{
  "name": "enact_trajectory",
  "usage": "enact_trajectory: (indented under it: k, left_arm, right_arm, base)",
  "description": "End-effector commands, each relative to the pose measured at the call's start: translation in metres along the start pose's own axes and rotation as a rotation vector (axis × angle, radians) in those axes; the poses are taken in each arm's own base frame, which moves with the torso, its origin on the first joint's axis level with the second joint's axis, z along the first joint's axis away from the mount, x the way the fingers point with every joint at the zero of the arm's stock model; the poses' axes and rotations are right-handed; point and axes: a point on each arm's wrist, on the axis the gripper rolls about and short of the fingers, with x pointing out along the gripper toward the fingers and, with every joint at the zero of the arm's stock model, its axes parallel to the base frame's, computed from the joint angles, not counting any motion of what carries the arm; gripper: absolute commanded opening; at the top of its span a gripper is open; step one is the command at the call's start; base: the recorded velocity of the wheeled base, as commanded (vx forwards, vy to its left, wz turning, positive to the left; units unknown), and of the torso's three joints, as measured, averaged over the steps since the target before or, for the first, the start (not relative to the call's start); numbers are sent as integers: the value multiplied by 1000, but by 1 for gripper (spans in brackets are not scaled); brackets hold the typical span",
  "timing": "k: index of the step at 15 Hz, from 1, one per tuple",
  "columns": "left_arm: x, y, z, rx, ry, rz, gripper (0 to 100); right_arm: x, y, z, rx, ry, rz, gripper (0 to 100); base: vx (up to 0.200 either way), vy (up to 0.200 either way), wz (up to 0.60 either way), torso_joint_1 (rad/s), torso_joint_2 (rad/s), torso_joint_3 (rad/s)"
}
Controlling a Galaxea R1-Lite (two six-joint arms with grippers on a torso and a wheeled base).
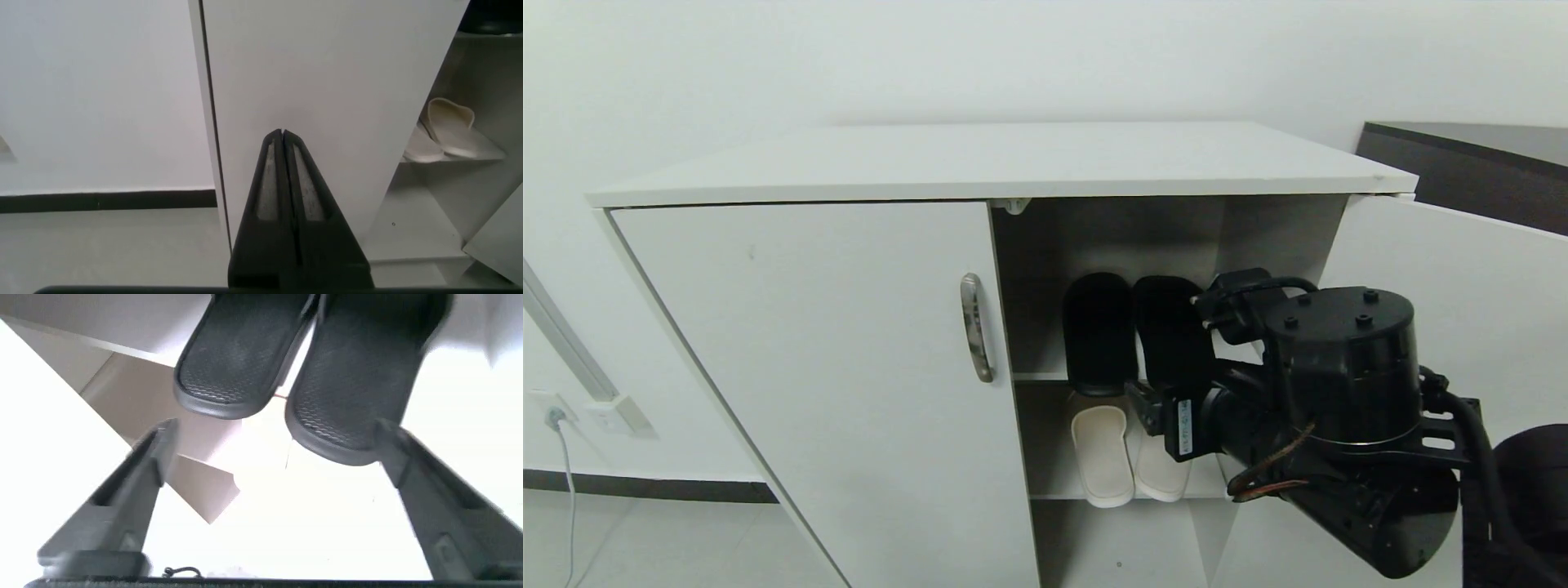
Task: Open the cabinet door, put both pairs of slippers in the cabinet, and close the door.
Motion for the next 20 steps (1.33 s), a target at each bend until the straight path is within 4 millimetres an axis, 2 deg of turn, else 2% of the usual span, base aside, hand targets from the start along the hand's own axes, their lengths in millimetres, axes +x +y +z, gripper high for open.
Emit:
enact_trajectory:
  k: [1, 10, 20]
  left_arm:
    - [0, 0, 0, 0, 1, 0, 0]
    - [0, 0, 0, -1, 1, 0, 0]
    - [0, 0, 0, -3, 1, 0, 0]
  right_arm:
    - [-7, 2, 0, -4, -5, 17, 0]
    - [-9, 9, -7, -24, 12, 35, 0]
    - [-7, 9, -11, -25, 15, 33, 0]
  base:
    - [0, 0, 0, 0, 0, 0]
    - [0, 0, 0, 0, 0, 0]
    - [-200, 0, 0, 3, 1, 6]
